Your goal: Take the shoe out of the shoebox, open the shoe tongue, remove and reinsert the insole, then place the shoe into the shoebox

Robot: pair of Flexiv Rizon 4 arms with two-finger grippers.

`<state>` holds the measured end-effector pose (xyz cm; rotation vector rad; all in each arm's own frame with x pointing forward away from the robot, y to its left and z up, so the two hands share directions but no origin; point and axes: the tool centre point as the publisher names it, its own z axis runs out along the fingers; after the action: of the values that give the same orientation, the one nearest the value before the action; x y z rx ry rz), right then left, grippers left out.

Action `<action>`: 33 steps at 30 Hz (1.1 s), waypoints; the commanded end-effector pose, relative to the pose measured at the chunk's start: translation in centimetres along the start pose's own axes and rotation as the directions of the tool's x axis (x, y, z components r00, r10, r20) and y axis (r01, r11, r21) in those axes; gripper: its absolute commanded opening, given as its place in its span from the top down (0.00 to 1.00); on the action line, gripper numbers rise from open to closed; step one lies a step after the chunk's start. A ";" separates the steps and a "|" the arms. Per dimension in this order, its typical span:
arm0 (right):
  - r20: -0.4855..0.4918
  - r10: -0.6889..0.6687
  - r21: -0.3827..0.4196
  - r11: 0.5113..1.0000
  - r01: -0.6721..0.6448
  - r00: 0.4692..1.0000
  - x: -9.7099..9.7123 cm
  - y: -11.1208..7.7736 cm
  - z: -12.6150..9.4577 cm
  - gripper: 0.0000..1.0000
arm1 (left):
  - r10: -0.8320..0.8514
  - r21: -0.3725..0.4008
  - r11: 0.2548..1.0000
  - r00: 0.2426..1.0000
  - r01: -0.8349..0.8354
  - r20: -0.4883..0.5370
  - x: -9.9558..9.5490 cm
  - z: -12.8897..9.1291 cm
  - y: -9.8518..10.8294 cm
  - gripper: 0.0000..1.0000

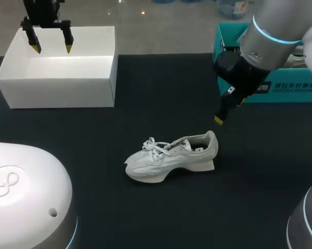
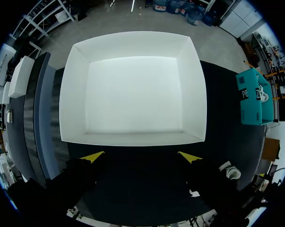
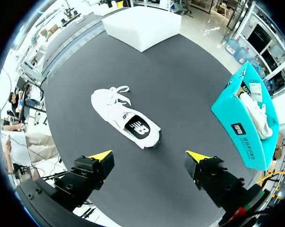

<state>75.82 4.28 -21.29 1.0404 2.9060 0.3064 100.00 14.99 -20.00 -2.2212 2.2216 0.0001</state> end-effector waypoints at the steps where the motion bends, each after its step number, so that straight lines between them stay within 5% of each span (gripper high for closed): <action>1: -0.064 -0.747 0.065 0.659 0.750 0.662 -0.1 0.0 0.1 0.00 | 0.000 0.000 1.000 1.000 0.000 0.000 0.0 0.0 0.0 0.00; 12: -0.064 -0.747 0.065 0.659 0.750 0.662 -0.1 0.0 0.1 0.00 | 0.000 0.000 1.000 1.000 0.000 0.000 0.0 0.0 0.0 0.00; 17: -0.060 -0.763 -0.071 0.647 0.760 0.644 -1.6 -0.6 0.2 0.00 | 0.000 0.000 1.000 1.000 0.000 0.000 0.0 0.0 0.0 0.00; 24: -0.050 -0.726 -0.243 0.675 0.697 0.686 -3.7 -3.0 1.2 0.00 | 0.000 0.000 1.000 1.000 0.000 0.000 0.0 0.0 0.0 0.00; 33: -0.001 -0.638 -0.338 0.725 0.600 0.770 -5.7 -6.4 2.4 0.00 | 0.000 0.000 1.000 1.000 0.000 0.000 0.0 0.0 0.0 0.00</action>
<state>78.00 -1.33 -23.98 -0.0577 3.0564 0.5497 100.00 14.99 -20.00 -2.2212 2.2217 0.0001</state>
